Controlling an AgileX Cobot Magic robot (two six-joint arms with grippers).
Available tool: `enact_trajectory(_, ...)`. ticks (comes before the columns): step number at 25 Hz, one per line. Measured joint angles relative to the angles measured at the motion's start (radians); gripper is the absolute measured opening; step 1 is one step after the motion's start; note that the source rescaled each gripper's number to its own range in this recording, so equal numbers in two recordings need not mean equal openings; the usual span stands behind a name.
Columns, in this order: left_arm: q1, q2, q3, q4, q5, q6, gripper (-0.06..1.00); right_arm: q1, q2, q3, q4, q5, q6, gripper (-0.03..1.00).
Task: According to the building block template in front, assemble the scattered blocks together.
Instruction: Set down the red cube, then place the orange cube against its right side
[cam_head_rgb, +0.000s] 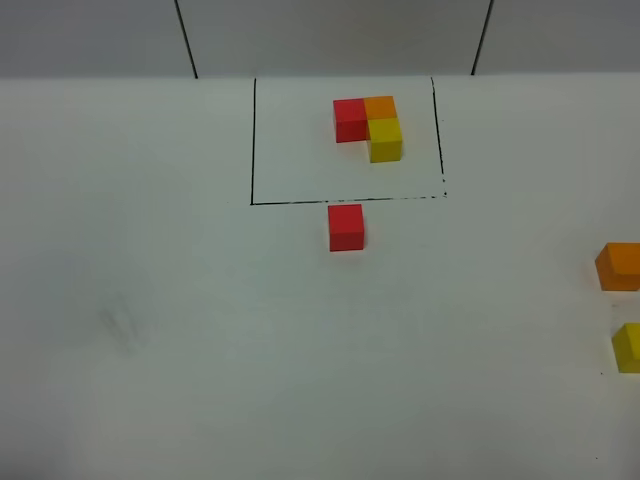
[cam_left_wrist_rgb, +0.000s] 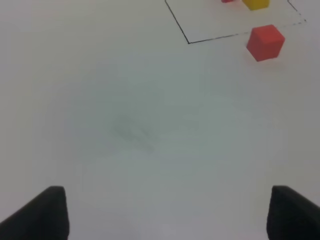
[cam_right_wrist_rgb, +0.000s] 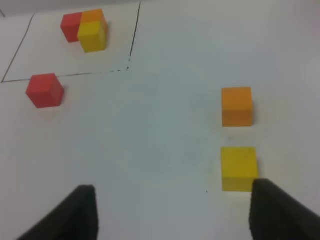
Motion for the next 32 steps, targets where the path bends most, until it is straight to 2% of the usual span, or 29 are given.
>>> enact_trajectory(7, 0.075, 0.000, 0.000, -0.006, 0.000, -0.024, 0.75, 0.000, 0.000, 0.000, 0.000, 0.000, 0.000, 0.36)
enact_trajectory(32, 0.064, 0.000, 0.000, 0.000, 0.000, -0.026, 0.74, 0.000, 0.000, 0.000, 0.000, 0.000, 0.000, 0.36)
